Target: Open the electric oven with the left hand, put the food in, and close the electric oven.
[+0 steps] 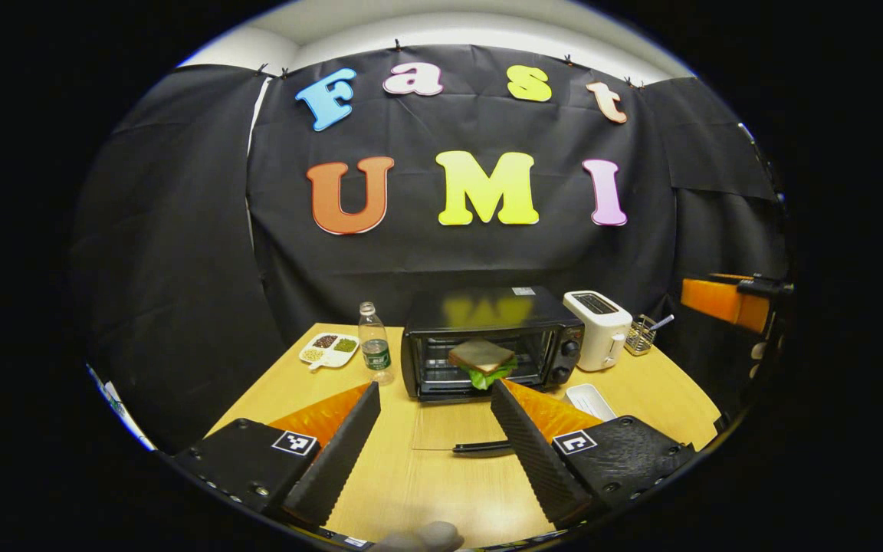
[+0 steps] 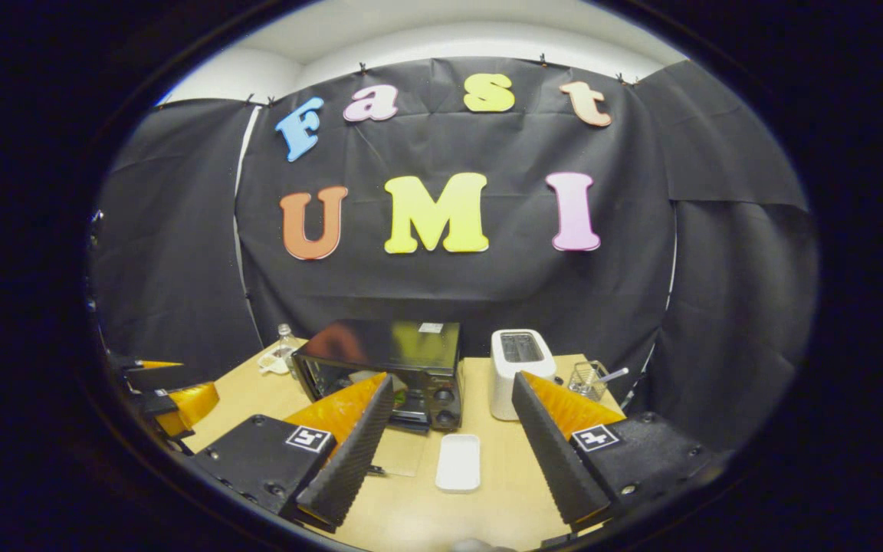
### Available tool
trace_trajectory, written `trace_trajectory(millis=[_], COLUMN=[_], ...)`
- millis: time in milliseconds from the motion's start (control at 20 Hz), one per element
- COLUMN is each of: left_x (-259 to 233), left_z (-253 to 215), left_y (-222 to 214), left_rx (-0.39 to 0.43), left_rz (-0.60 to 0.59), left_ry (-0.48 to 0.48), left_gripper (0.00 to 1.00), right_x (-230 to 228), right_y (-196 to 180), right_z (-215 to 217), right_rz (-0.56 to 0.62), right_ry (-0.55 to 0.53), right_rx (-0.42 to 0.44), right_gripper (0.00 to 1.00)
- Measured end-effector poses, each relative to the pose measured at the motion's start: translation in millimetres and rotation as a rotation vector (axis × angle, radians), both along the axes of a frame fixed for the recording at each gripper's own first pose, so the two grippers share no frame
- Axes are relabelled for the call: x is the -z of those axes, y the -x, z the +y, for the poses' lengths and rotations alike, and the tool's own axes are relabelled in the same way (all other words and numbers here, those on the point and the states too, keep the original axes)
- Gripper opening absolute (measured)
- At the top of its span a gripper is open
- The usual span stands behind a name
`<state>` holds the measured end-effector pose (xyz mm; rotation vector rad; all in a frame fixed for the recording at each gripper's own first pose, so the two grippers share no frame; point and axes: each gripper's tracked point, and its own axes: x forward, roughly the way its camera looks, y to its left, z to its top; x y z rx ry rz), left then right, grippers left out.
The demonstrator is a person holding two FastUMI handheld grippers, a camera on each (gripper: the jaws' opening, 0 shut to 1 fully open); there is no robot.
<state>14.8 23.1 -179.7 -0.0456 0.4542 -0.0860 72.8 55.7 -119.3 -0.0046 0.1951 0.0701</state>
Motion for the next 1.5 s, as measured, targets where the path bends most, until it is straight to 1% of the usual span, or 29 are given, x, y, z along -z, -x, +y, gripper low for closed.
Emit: trace_trajectory(millis=[250,550,650,950,1250,1300,1350,1400,1450,1500], left_x=[35,99,121,185,232,239,245,250,255,259], left_z=[-40,-72,-81,-104,-115,-113,-112,-112,-111,-110], left_y=[-1,7,10,16,9,7,4,1,-1,-5], left_rx=[0.051,0.071,0.077,0.062,0.073,0.071,0.070,0.066,0.066,0.068], left_rz=[0.052,0.183,0.227,0.360,0.432,0.438,0.452,0.456,0.462,0.462], left_ry=[0.000,0.019,0.038,0.070,0.040,0.031,0.028,0.032,0.028,0.019], left_gripper=[0.96,0.96,0.96,0.96,0.96,0.95,0.95,0.95,1.00,0.95], right_x=[-8,-9,-8,-3,3,5,7,9,10,12], right_y=[22,36,40,45,41,40,38,37,37,36], right_z=[-37,-78,-86,-106,-114,-114,-114,-112,-111,-110], right_rz=[0.007,0.030,0.040,0.076,0.106,0.111,0.117,0.123,0.127,0.132], right_ry=[0.018,0.036,0.044,0.066,0.087,0.087,0.088,0.086,0.086,0.091], right_rx=[0.030,0.079,0.091,0.129,0.157,0.160,0.162,0.161,0.162,0.164], right_gripper=[0.99,0.99,0.99,0.99,0.99,0.91,0.99,0.99,0.99,0.99])
